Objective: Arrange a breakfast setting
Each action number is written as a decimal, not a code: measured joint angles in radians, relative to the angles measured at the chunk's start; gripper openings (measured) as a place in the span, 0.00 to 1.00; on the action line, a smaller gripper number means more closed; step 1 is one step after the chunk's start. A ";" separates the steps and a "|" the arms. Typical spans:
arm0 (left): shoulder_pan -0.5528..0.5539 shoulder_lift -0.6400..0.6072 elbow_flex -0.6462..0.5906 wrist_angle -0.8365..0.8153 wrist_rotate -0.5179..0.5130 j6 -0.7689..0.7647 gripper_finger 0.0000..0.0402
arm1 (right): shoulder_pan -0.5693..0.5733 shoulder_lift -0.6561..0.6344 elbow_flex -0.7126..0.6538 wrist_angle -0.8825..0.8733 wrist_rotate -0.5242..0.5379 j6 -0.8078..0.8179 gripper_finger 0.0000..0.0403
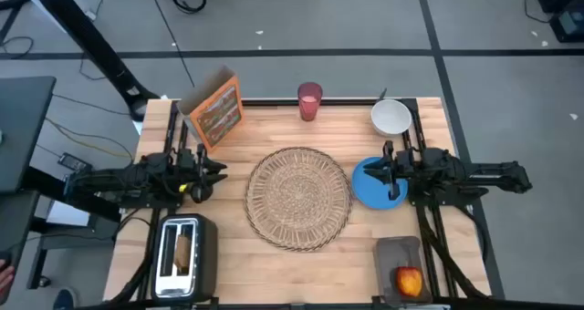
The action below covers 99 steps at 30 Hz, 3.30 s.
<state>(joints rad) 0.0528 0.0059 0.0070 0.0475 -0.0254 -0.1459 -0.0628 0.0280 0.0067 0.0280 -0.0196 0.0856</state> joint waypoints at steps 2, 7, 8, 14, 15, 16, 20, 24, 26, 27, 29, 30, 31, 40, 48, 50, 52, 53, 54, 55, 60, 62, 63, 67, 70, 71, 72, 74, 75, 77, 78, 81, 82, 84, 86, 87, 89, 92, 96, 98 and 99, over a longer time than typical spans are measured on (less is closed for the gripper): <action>0.000 0.000 0.000 0.000 0.000 0.000 0.36 | 0.000 0.000 0.000 0.000 0.000 0.000 0.16; 0.000 0.000 0.000 0.000 0.000 0.000 0.36 | 0.000 0.000 0.000 0.000 0.000 0.000 0.16; 0.000 0.000 0.000 0.000 0.000 0.000 0.36 | 0.000 0.000 0.000 0.000 0.000 0.000 0.16; 0.000 0.000 0.000 0.000 0.000 0.000 0.36 | 0.000 0.000 0.000 0.000 0.000 0.000 0.16; 0.000 0.000 0.000 0.000 0.000 0.000 0.36 | 0.000 0.000 0.000 0.000 0.000 0.000 0.16; 0.000 0.000 0.000 0.000 0.000 0.000 0.36 | 0.000 0.000 0.000 0.000 0.000 0.000 0.16; 0.000 0.000 0.000 0.000 0.000 0.000 0.36 | 0.000 0.000 0.000 0.000 0.000 0.000 0.16; 0.000 0.000 0.000 0.000 0.000 0.000 0.36 | 0.000 0.000 0.000 0.000 0.000 0.000 0.16; 0.000 0.000 0.000 0.000 0.000 0.000 0.36 | 0.000 0.000 0.000 0.000 0.000 0.000 0.16; 0.000 0.000 0.000 0.000 0.000 0.000 0.36 | 0.000 0.000 0.000 0.000 0.000 0.000 0.16; 0.000 0.000 0.000 0.000 0.000 0.000 0.36 | 0.000 0.000 0.000 0.000 0.000 0.000 0.16; 0.000 0.000 0.000 0.000 0.000 0.000 0.36 | 0.000 0.000 0.000 0.000 0.000 0.000 0.16; 0.000 0.000 0.000 0.000 0.000 0.000 0.36 | 0.000 0.000 0.000 0.000 0.000 0.000 0.16; 0.000 0.000 0.000 0.000 0.000 0.000 0.36 | 0.000 0.000 0.000 0.000 0.000 0.000 0.16; 0.000 0.000 0.000 0.000 0.000 0.000 0.36 | 0.000 0.000 0.000 0.000 0.000 0.000 0.16; 0.000 0.000 0.000 0.000 0.000 0.000 0.36 | 0.000 0.000 0.000 0.000 0.000 0.000 0.16; 0.000 0.000 0.000 0.000 0.000 0.000 0.36 | 0.000 0.000 0.000 0.000 0.000 0.000 0.16; 0.000 0.000 0.000 0.000 0.000 0.000 0.36 | 0.000 0.000 0.000 0.000 0.000 0.000 0.16; 0.000 0.000 0.000 0.000 0.000 0.000 0.36 | 0.000 0.000 0.000 0.000 0.000 0.000 0.16; 0.000 0.000 0.000 0.000 0.000 0.000 0.36 | 0.000 0.000 0.000 0.000 0.000 0.000 0.16; 0.000 0.000 0.000 0.000 0.000 0.000 0.36 | 0.000 0.000 0.000 0.000 0.000 0.000 0.16; 0.000 0.000 0.000 0.000 0.000 0.000 0.36 | 0.000 0.000 0.000 0.000 0.000 0.000 0.16; 0.000 0.000 0.000 0.000 0.000 0.000 0.36 | 0.000 0.000 0.000 0.000 0.000 0.000 0.16; 0.000 0.000 0.000 0.000 0.000 0.000 0.36 | 0.000 0.000 0.000 0.000 0.000 0.000 0.16; 0.000 0.000 0.000 0.000 0.000 0.000 0.36 | 0.000 0.000 0.000 0.004 0.008 -0.005 0.16; 0.000 0.000 0.000 0.000 0.000 0.000 0.36 | 0.000 0.000 0.000 0.019 0.029 -0.007 0.16; 0.000 0.000 0.000 0.000 0.000 0.000 0.36 | 0.000 0.000 0.000 0.045 0.049 0.008 0.16; 0.000 0.000 0.000 0.000 0.000 0.000 0.36 | 0.000 0.000 0.000 0.124 0.060 0.128 0.16; 0.000 0.000 0.000 0.000 0.000 0.000 0.36 | 0.000 0.000 0.000 0.177 0.053 0.227 0.16; 0.000 0.000 0.000 0.000 0.000 0.000 0.36 | 0.000 0.000 0.000 0.270 0.051 0.382 0.16; 0.000 0.000 0.000 0.000 0.000 0.000 0.36 | 0.000 0.000 0.000 0.299 0.086 0.404 0.16; 0.001 0.000 0.000 0.000 -0.001 0.015 0.36 | -0.002 0.000 0.000 0.345 0.224 0.478 0.16; 0.001 0.000 0.000 0.000 0.000 0.038 0.36 | -0.002 0.000 0.003 0.340 0.236 0.495 0.16; 0.001 0.000 0.000 0.000 0.000 0.079 0.36 | -0.002 0.007 0.019 0.294 0.223 0.516 0.16; 0.001 0.000 0.000 0.002 0.000 0.091 0.36 | -0.001 0.031 0.059 0.228 0.211 0.572 0.15; 0.001 0.000 0.000 0.002 0.000 0.090 0.36 | -0.001 0.047 0.083 0.193 0.210 0.587 0.15; 0.001 0.000 0.000 0.002 -0.001 0.080 0.36 | -0.001 0.093 0.146 0.097 0.220 0.592 0.14; 0.001 0.000 0.000 0.002 0.000 0.073 0.36 | -0.007 0.190 0.272 -0.084 0.295 0.619 0.13; 0.001 0.000 0.000 0.001 0.000 0.007 0.36 | -0.041 0.368 0.469 -0.386 0.365 0.694 0.14; 0.001 0.000 0.000 0.005 0.000 -0.014 0.36 | -0.074 0.465 0.565 -0.534 0.365 0.708 0.16; 0.001 0.000 0.000 0.007 0.000 -0.026 0.36 | -0.094 0.511 0.609 -0.598 0.356 0.708 0.18</action>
<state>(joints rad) 0.0540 0.0063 0.0067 0.0550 -0.0250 -0.1716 -0.1570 0.5392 0.6158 -0.5701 0.3367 0.7938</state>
